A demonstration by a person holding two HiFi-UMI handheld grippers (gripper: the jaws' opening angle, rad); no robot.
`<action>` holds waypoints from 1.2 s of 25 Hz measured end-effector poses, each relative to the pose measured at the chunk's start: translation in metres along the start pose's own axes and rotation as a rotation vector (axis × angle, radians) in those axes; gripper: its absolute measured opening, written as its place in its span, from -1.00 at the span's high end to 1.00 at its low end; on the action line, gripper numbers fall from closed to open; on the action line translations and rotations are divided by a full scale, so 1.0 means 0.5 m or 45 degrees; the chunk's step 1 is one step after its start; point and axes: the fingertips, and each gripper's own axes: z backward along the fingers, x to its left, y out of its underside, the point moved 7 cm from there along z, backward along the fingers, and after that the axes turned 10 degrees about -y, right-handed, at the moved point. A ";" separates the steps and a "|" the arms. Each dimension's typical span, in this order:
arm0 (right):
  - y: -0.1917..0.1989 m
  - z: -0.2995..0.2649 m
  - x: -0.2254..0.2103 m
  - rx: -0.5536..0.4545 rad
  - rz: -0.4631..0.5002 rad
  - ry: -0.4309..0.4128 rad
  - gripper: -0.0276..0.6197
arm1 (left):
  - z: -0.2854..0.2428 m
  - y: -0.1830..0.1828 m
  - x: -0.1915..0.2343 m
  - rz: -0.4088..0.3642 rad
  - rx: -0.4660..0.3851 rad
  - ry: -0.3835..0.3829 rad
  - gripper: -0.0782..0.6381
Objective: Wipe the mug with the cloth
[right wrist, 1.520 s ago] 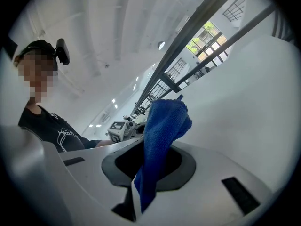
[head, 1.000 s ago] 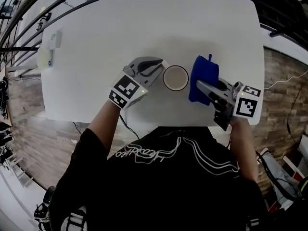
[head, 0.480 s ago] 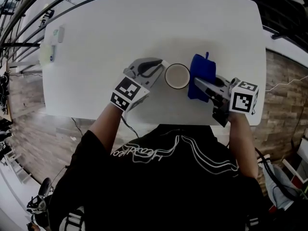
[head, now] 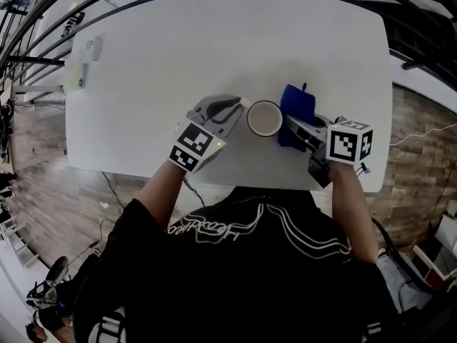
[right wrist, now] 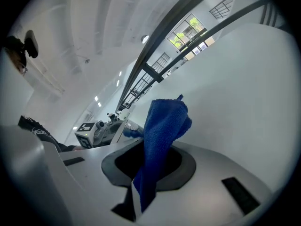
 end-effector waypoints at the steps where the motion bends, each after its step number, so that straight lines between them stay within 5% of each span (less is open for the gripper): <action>1: 0.001 0.000 0.000 -0.003 0.003 0.016 0.75 | 0.004 0.002 -0.002 0.002 0.001 -0.001 0.67; 9: 0.002 0.032 0.028 -0.162 -0.003 0.060 0.75 | 0.027 0.012 -0.007 0.015 0.020 -0.040 0.67; 16: 0.021 0.068 0.074 -0.309 -0.048 -0.088 0.75 | 0.047 0.025 -0.027 0.087 0.032 -0.097 0.67; 22: 0.059 0.065 0.083 -0.461 -0.244 -0.262 0.75 | 0.066 0.036 -0.046 0.119 0.052 -0.113 0.67; 30: 0.088 0.057 0.064 -0.520 -0.313 -0.249 0.75 | 0.077 0.044 -0.060 0.142 0.058 -0.100 0.67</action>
